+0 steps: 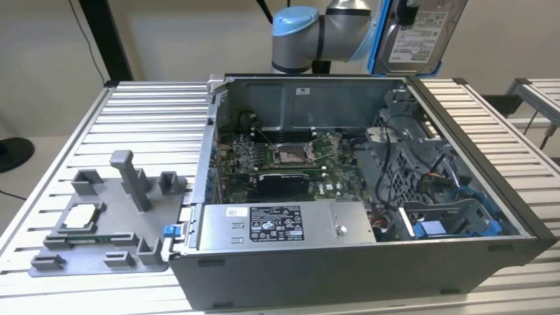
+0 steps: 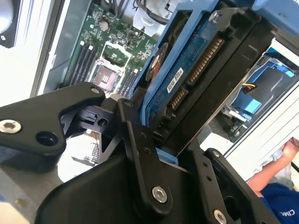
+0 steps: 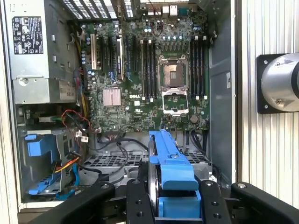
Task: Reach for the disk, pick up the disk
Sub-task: 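Pick up the disk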
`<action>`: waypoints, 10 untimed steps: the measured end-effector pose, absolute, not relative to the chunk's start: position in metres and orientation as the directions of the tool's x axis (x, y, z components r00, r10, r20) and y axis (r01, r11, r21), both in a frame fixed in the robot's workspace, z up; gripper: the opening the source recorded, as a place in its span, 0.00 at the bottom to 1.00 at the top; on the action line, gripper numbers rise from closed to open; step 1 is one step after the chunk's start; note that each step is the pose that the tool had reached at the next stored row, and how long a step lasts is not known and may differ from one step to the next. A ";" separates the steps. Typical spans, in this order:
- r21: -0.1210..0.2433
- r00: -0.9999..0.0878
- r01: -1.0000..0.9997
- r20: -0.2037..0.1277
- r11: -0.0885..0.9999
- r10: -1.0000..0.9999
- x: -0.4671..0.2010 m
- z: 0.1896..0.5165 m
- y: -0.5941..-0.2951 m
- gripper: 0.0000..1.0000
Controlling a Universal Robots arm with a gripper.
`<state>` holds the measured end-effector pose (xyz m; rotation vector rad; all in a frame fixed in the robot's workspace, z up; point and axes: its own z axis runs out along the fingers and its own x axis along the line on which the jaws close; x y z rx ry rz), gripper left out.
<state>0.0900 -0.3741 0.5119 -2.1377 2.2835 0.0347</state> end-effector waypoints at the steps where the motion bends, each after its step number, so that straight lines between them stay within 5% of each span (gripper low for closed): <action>1: 0.007 -0.066 -0.998 -0.025 0.066 -0.998 0.090 0.512 -0.374 0.00; 10: 0.007 -0.066 -0.998 -0.025 0.066 -0.998 0.090 0.510 -0.384 0.00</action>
